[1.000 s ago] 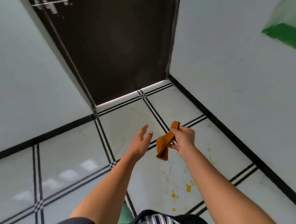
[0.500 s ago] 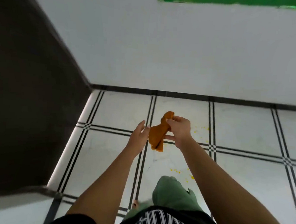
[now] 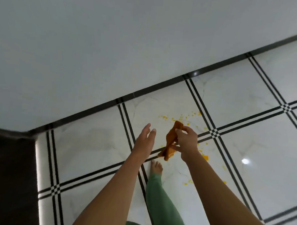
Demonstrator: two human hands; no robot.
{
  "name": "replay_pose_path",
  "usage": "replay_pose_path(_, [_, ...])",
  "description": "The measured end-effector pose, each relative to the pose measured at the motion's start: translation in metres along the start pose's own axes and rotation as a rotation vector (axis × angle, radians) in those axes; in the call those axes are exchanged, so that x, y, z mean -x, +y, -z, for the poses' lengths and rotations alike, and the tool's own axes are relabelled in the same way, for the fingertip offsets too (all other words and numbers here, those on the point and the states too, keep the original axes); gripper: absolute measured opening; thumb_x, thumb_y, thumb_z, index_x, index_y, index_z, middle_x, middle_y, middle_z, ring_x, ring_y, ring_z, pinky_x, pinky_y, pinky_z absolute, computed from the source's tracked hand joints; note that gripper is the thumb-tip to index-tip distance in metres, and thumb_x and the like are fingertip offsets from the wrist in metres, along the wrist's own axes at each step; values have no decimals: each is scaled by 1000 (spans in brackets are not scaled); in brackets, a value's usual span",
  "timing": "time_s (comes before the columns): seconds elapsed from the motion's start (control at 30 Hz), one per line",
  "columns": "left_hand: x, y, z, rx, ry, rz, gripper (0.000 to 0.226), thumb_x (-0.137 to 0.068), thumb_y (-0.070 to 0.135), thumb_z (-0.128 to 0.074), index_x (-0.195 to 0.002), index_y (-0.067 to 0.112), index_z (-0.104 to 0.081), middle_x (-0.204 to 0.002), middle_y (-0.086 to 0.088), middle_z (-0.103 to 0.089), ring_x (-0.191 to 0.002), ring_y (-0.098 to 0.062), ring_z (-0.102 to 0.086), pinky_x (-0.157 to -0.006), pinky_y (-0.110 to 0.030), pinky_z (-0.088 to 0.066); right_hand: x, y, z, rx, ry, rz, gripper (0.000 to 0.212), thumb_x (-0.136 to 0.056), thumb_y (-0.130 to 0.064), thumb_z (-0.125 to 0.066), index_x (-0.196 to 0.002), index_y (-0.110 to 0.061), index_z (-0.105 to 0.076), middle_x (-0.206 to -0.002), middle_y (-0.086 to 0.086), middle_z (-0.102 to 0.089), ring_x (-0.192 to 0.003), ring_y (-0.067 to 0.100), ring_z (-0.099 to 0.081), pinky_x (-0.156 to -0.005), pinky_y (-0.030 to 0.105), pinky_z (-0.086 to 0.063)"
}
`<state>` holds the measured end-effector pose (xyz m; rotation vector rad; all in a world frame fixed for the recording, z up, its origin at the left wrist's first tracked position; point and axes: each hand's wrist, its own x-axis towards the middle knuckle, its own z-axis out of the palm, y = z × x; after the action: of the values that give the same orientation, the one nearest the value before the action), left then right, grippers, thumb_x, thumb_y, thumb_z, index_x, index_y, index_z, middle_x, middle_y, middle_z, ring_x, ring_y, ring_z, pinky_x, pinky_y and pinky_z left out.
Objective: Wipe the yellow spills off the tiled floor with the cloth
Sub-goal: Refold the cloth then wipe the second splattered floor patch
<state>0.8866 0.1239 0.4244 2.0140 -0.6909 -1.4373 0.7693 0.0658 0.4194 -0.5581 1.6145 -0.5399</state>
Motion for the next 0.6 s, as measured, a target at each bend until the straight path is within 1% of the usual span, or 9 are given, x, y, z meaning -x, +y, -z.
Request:
replay_pose_path(0.07, [-61, -10, 6, -45, -28, 10, 47, -99, 37, -32, -144, 28, -27, -150, -1, -31, -136, -19, -31, -105, -31, -24, -52, 5, -20, -33, 33, -5, 16, -95, -8, -47, -108, -16, -51, -97, 14, -63, -89, 29, -64, -58, 39, -55])
replay_pose_path(0.13, [-142, -32, 2, -67, -54, -3, 47, -99, 38, -31, -144, 29, -26, -150, -1, -31, -136, -19, -31, -106, -33, -25, -127, 19, -43, -73, 80, 7, 16, -95, -10, -47, -109, -14, -52, -99, 13, -60, -93, 29, -62, -52, 34, -52])
replay_pose_path(0.27, [-268, -83, -19, -167, -86, -78, 46, -99, 40, -28, -145, 31, -24, -150, -1, -32, -135, -23, -33, -105, -39, -29, -248, 55, -58, -97, 128, 46, 16, -95, -13, -50, -111, -14, -53, -96, 8, -58, -88, 25, -62, -54, 35, -53])
replay_pose_path(0.33, [-331, -124, -35, -223, -98, -97, 47, -99, 42, -28, -144, 31, -24, -149, -1, -33, -135, -24, -33, -107, -42, -28, -313, 91, -64, 13, 171, 75, 31, -94, -17, -54, -124, -12, -52, -105, 8, -61, -88, 23, -62, -66, 38, -55])
replay_pose_path(0.37, [-358, -145, -41, -240, -106, -91, 47, -99, 43, -28, -144, 31, -25, -149, -1, -33, -135, -24, -33, -109, -43, -27, -341, 111, -68, 123, 193, 83, 40, -93, -21, -57, -131, -11, -48, -113, 9, -61, -94, 24, -61, -77, 40, -54])
replay_pose_path(0.4, [-387, -170, -48, -261, -113, -91, 47, -99, 42, -30, -144, 30, -25, -149, 0, -33, -135, -23, -32, -111, -44, -26, -369, 133, -75, 225, 214, 96, 46, -92, -23, -57, -135, -11, -45, -124, 11, -58, -105, 26, -59, -88, 40, -49])
replay_pose_path(0.43, [-409, -192, -54, -302, -118, -102, 48, -98, 41, -31, -145, 28, -26, -150, 0, -33, -136, -22, -32, -112, -44, -24, -390, 150, -82, 307, 229, 125, 49, -92, -24, -57, -137, -10, -43, -131, 12, -54, -115, 28, -54, -95, 37, -43])
replay_pose_path(0.53, [-474, -241, -67, -586, -86, -228, 50, -99, 36, -32, -145, 22, -25, -152, -2, -29, -139, -21, -25, -112, -44, -21, -456, 188, -116, 462, 275, 317, 47, -94, -24, -52, -137, -6, -42, -138, 13, -49, -127, 28, -44, -102, 29, -31])
replay_pose_path(0.6, [-511, -255, -69, -775, -24, -360, 51, -99, 36, -29, -147, 21, -20, -155, -2, -21, -143, -20, -14, -114, -45, -14, -499, 199, -145, 555, 286, 378, 57, -95, -33, -46, -144, -8, -31, -147, 15, -37, -136, 29, -31, -111, 37, -23])
